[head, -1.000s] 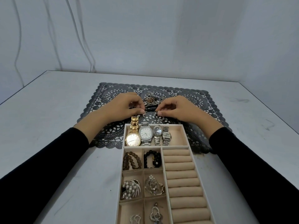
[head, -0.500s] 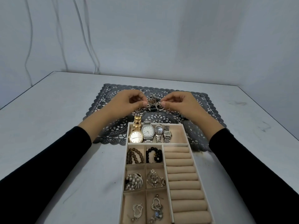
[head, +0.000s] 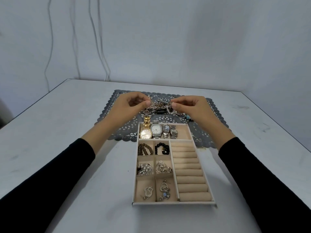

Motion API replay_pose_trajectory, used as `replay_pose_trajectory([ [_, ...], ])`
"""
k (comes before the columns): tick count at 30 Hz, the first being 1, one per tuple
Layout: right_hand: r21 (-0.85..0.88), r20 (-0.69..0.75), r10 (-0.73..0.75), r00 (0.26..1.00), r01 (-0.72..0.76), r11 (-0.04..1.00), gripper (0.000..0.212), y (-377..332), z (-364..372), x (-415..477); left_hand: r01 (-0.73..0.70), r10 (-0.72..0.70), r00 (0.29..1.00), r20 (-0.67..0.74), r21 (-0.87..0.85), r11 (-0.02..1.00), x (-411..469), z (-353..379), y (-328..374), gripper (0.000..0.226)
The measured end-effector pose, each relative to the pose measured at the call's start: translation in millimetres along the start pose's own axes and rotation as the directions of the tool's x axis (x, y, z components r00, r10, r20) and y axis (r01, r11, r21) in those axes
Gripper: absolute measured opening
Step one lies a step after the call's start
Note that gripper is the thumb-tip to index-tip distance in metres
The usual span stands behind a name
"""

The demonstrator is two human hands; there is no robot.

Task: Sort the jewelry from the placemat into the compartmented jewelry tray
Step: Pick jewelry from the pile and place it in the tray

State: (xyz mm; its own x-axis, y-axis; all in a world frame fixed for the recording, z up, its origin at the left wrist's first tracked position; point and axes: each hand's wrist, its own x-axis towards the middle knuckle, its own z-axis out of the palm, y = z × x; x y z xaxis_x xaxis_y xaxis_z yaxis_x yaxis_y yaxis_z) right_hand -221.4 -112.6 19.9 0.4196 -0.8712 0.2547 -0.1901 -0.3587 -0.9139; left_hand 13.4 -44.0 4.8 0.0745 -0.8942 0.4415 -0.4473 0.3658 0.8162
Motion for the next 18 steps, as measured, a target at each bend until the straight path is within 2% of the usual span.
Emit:
replay_pose_trajectory([
  [13,0.087,0.042,-0.124,0.991,0.12,0.989,0.024,-22.9,9.4,-57.8,-0.023,0.013,0.995,-0.101,-0.099,0.995,-52.6,-2.1,27.1,0.005],
  [18,0.092,0.114,-0.175,0.978,0.166,0.982,0.021,-28.1,12.6,-74.7,-0.033,0.019,0.992,-0.127,-0.112,0.993,-67.9,-2.7,31.6,0.006],
])
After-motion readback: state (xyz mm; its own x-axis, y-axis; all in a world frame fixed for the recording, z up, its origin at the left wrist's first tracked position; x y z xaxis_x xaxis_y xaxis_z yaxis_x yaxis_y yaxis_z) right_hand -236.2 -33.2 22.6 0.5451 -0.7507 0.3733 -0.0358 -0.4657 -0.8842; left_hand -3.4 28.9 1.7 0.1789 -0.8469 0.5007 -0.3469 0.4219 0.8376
